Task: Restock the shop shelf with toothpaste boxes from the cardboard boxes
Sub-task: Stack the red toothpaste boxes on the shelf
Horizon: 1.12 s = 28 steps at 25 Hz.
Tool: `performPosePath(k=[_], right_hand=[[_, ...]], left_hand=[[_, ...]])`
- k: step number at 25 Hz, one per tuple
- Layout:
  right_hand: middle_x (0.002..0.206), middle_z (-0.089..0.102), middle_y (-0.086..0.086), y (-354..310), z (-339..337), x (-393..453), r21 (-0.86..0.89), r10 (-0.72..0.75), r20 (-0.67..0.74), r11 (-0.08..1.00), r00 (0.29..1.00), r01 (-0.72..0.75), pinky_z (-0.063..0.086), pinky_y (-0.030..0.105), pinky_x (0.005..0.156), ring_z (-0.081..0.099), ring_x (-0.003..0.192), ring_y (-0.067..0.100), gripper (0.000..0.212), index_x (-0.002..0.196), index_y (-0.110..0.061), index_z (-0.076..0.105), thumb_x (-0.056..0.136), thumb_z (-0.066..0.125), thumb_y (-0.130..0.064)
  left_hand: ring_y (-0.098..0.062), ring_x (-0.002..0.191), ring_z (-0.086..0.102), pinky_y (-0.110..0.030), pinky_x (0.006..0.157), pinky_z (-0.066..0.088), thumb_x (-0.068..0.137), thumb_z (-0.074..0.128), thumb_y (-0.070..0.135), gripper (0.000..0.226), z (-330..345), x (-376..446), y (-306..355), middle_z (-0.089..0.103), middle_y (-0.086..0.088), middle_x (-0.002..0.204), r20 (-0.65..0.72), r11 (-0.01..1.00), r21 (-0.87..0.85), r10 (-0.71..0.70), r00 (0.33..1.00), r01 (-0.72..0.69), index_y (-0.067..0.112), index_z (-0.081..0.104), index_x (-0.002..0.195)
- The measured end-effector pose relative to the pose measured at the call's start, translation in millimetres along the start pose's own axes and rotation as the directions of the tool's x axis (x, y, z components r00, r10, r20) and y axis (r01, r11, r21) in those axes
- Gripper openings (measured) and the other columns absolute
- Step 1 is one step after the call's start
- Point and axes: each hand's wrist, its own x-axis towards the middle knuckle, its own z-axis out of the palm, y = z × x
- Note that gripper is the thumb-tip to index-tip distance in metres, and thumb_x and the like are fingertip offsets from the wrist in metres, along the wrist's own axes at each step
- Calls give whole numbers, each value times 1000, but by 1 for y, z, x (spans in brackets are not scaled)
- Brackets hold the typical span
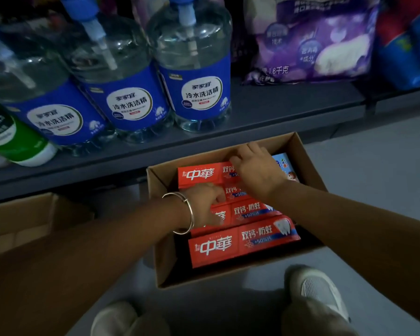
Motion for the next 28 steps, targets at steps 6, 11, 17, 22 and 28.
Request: performPosePath(k=[6, 11, 17, 22, 28], right_hand=[[137, 43, 9, -4, -5, -5, 33, 23, 65, 999, 998, -25, 29, 41, 105, 35, 127, 26, 49, 134, -14, 42, 90, 56, -29], [142, 40, 4, 11, -19, -17, 85, 22, 110, 996, 994, -31, 28, 43, 110, 32, 132, 23, 58, 138, -18, 40, 88, 59, -37], [125, 48, 4, 24, -76, -30, 164, 0, 70, 986, 998, -12, 36, 36, 101, 38, 120, 20, 54, 132, -18, 47, 84, 64, -39], [116, 51, 7, 8, -161, -41, 191, -41, -12, 981, 999, 42, 37, 32, 95, 43, 114, 24, 47, 123, -15, 54, 83, 66, -36], [111, 55, 8, -16, -295, -55, 194, -83, -164, 974, 983, 114, 45, 36, 93, 53, 107, 23, 41, 118, -13, 61, 82, 68, -34]], left_hand=[[-21, 124, 40, -34, 106, 37, 76, 72, 38, 72, 28, -8, 22, 40, -3, 138, 134, 992, 77, 90, 987, -101, 17, 36, 135], [-23, 128, 38, -35, 109, 34, 76, 72, 31, 79, 41, -10, 29, 36, -5, 142, 100, 985, 149, 74, 992, -88, 16, 27, 140], [-20, 118, 49, -30, 101, 43, 74, 72, 32, 67, -4, -35, 23, 49, -3, 130, -32, 979, 167, 121, 992, -114, 17, 42, 132], [-14, 104, 57, -23, 89, 47, 70, 73, 32, 54, -82, -102, 27, 57, 3, 114, -196, 978, 188, 132, 972, -95, 23, 55, 120], [-18, 96, 59, -33, 86, 49, 60, 64, 33, 60, -175, -198, 41, 62, -2, 107, -364, 965, 256, 149, 919, -55, 18, 59, 118]])
